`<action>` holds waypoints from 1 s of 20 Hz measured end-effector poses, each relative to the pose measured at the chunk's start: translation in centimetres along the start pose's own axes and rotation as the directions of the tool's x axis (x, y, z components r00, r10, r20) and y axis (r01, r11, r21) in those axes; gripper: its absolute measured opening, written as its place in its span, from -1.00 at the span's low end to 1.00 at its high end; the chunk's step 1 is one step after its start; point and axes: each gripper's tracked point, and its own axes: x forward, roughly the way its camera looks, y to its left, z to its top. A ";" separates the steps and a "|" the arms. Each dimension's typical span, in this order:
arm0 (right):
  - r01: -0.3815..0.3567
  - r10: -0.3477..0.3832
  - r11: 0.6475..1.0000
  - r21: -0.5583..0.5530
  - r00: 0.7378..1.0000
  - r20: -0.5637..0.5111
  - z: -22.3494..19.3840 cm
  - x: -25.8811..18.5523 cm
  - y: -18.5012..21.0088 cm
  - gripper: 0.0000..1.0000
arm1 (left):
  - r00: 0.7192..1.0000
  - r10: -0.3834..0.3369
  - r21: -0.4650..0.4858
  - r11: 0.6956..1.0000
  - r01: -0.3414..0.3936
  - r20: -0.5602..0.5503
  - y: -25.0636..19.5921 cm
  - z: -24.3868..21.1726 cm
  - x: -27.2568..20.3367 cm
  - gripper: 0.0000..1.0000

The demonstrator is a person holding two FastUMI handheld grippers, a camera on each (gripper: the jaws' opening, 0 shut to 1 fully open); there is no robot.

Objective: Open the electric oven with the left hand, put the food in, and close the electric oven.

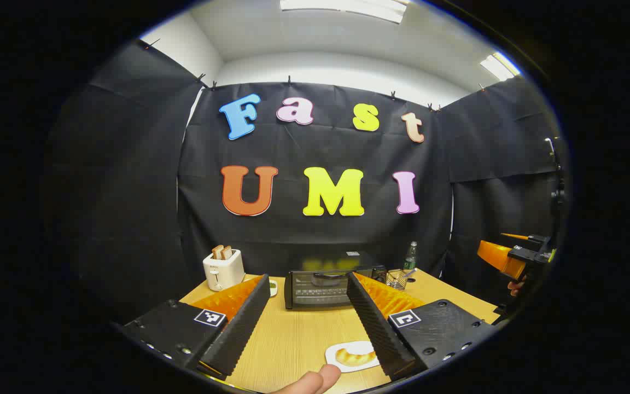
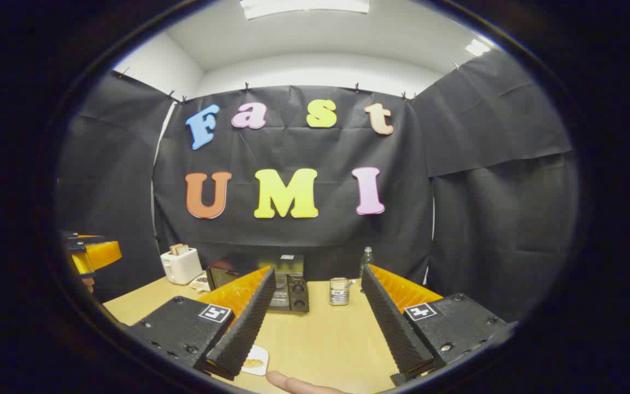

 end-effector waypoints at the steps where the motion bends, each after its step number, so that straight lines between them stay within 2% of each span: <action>1: -0.004 0.004 1.000 -0.001 1.000 0.004 0.0 -0.1 -0.2 1.00 | 1.000 -0.001 0.002 1.000 0.002 -0.003 -0.1 -0.1 0.0 0.86; 13: 0.042 -0.042 0.999 0.003 0.998 0.047 0.3 -0.6 -3.1 1.00 | 0.999 -0.008 -0.012 1.000 0.008 -0.034 -0.4 -1.6 3.3 0.86; 20: 0.056 -0.057 0.998 0.010 0.996 0.074 -0.2 0.1 -5.0 1.00 | 0.997 -0.046 0.004 0.999 0.046 -0.067 -2.6 -3.6 9.1 0.86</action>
